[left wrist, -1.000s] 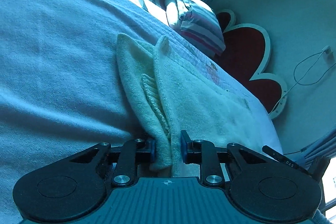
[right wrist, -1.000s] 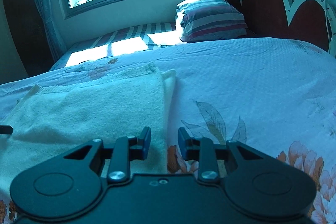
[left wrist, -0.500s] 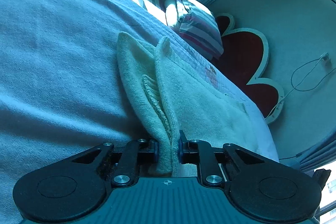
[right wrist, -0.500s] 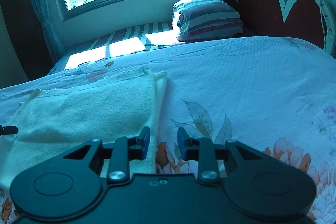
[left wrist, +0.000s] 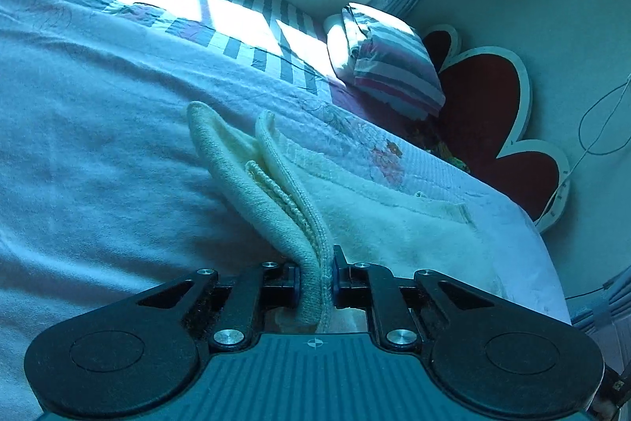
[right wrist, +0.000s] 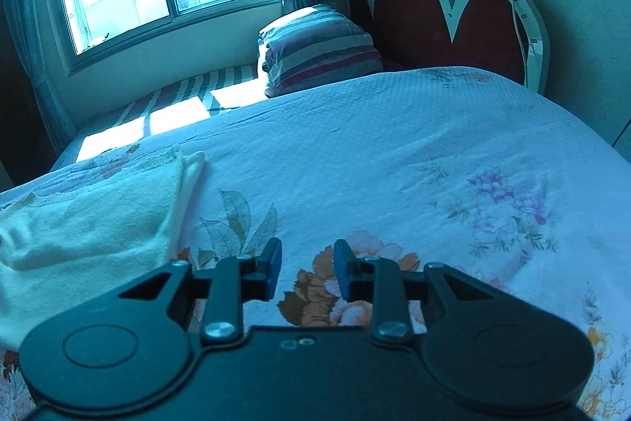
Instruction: Fold small clothes
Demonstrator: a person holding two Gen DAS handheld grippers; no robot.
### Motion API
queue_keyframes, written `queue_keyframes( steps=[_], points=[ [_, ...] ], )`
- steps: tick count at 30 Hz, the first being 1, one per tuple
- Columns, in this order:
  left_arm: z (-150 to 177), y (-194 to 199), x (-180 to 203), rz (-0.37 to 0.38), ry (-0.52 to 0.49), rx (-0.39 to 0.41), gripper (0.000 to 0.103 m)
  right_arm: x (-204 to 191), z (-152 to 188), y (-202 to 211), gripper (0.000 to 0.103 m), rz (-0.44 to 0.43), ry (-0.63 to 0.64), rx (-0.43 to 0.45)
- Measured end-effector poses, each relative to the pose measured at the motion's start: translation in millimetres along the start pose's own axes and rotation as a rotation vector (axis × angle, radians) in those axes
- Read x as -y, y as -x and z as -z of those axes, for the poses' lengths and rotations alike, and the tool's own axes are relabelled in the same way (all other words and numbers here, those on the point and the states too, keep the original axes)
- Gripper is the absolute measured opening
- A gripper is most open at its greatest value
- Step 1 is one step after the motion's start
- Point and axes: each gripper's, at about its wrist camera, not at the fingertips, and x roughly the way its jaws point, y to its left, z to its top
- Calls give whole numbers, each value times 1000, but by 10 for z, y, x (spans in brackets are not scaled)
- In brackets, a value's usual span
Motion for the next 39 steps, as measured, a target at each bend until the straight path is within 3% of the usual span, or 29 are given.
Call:
queue_keyframes(
  steps=[6, 16, 21, 24, 25, 27, 29, 31, 32, 35, 39],
  points=[
    [-61, -105, 1008, -93, -111, -12, 13, 341, -10, -144, 31, -56, -8, -19],
    [455, -986, 2467, -284, -259, -114, 13, 1035, -100, -236, 31, -135, -15, -42],
    [693, -1264, 2900, -272, -292, -139, 15, 1442, -103, -201, 31, -129, -38, -49],
    [807, -1337, 3140, -229, -332, -146, 48, 1665, -70, -189, 31, -115, -71, -54],
    [843, -1329, 3228, -209, -355, -141, 65, 1720, -56, -192, 31, -113, -84, -58],
    [892, -1252, 3365, -113, -373, -126, 67, 1791, -27, -192, 30, -110, -103, -64],
    [876, -1073, 3428, -41, -352, -106, 66, 1814, -16, -183, 31, -109, -108, -67],
    [809, -748, 3360, 55, -325, -20, 67, 1773, -45, -163, 32, -118, -106, -65],
    [768, -579, 3274, 58, -310, 26, 67, 1734, -63, -145, 32, -132, -107, -60],
    [678, -227, 2749, -31, -263, 107, 67, 1501, -139, -86, 32, -211, -121, -49],
    [694, -22, 1720, -191, -175, 90, 67, 941, -190, -91, 33, -403, -126, -61]
  ],
)
